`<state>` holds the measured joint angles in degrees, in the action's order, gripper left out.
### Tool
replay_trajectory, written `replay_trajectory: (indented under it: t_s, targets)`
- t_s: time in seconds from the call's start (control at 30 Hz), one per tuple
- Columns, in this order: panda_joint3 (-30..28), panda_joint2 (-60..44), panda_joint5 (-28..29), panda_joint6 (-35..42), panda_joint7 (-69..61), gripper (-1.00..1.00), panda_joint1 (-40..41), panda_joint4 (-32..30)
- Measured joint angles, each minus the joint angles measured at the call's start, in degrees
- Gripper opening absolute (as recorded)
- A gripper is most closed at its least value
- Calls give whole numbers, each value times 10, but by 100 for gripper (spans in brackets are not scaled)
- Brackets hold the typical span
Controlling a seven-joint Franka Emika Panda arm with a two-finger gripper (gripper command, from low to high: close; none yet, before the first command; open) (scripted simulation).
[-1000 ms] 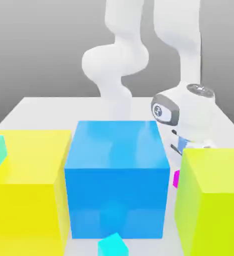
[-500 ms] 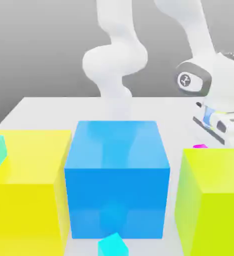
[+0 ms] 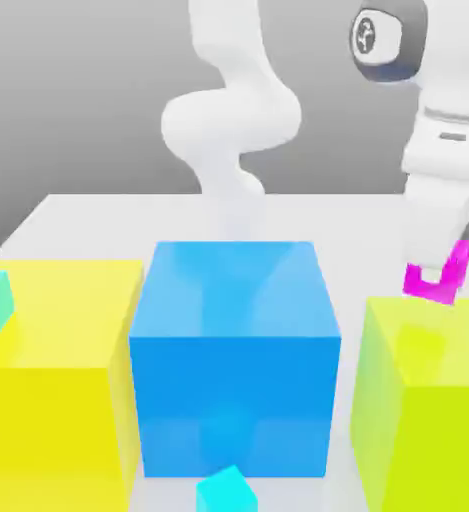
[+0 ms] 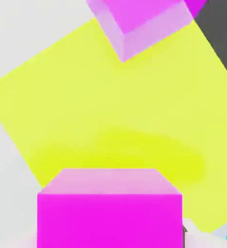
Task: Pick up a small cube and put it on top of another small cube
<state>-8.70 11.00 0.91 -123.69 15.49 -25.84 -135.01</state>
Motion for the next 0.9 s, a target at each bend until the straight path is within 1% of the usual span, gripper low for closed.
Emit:
replay_trajectory:
  t_s: [0.23,0.4,0.47,0.53,0.57,0.73,0.77,0.83,0.9]
  targets:
    - [-97,10,26,54,21,-100,107,46]
    - [-166,18,51,82,23,-100,182,66]
    - [-198,11,52,70,15,-100,211,68]
    - [-231,-19,42,23,-1,-100,237,54]
    - [-239,-30,38,3,-6,100,243,46]
    - [-239,-30,38,3,-6,100,243,46]
    - [-244,-35,38,-6,-7,100,246,42]
    - [-243,-25,44,17,-3,100,248,58]
    - [-237,-7,52,60,4,100,250,85]
